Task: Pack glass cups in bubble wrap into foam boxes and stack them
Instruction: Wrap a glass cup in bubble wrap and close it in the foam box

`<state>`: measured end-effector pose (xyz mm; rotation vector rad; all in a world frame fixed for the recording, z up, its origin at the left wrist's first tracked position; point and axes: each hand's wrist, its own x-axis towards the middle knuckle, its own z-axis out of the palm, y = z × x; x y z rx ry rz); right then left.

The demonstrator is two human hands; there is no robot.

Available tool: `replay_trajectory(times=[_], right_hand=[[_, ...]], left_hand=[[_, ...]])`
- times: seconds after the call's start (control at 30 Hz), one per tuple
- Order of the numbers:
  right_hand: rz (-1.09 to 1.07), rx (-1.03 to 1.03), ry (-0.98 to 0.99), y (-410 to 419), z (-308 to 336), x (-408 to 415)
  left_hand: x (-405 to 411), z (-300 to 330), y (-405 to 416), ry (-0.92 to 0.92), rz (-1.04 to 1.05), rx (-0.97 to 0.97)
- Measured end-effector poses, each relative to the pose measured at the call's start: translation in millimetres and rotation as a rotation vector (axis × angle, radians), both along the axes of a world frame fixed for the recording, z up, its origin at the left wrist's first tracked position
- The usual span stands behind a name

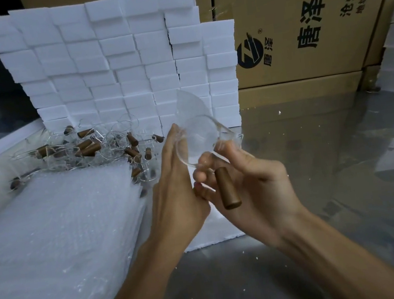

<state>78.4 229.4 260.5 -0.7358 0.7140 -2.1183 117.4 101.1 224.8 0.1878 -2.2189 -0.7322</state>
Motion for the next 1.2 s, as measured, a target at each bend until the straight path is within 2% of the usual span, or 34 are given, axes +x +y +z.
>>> replay_trajectory(times=[0.2, 0.37, 0.43, 0.53, 0.6, 0.73, 0.93, 1.03, 1.1, 1.2], right_hand=[[-0.149, 0.186, 0.259, 6.1, -3.2, -25.6], [-0.187, 0.251, 0.311, 11.6, -3.8, -38.5], [-0.254, 0.323, 0.381, 10.3, -7.5, -41.6], [-0.432, 0.448, 0.591, 4.2, -14.5, -41.8], [-0.535, 0.445, 0.667, 0.8, -19.2, -39.8], [-0.666, 0.423, 0.681, 0.0, -18.9, -38.2], [-0.715, 0.494, 0.733, -0.5, -23.9, -43.4], [-0.693, 0.538, 0.706, 4.4, -28.1, -44.9], [-0.678, 0.535, 0.674, 6.7, -29.5, -47.1], [-0.667, 0.443, 0.597, 2.8, -30.6, -57.7]], left_hand=[[-1.5, -3.2, 1.3, 0.025, -0.106, 0.040], [0.6, -0.2, -1.4, 0.020, -0.194, 0.071], [3.2, 3.4, 2.0, 0.021, -0.219, 0.004], [6.0, 6.9, 9.5, -0.040, -0.198, -0.128], [6.4, 6.9, 12.7, -0.078, -0.176, -0.191], [6.6, 5.7, 19.1, -0.119, -0.100, -0.327], [5.9, 3.6, 36.9, -0.114, -0.078, -0.463], [4.7, 0.1, 44.3, -0.080, -0.227, -0.417], [6.2, -0.2, 45.2, -0.028, -0.329, -0.307], [8.9, 4.2, 36.1, 0.159, -0.324, -0.103]])
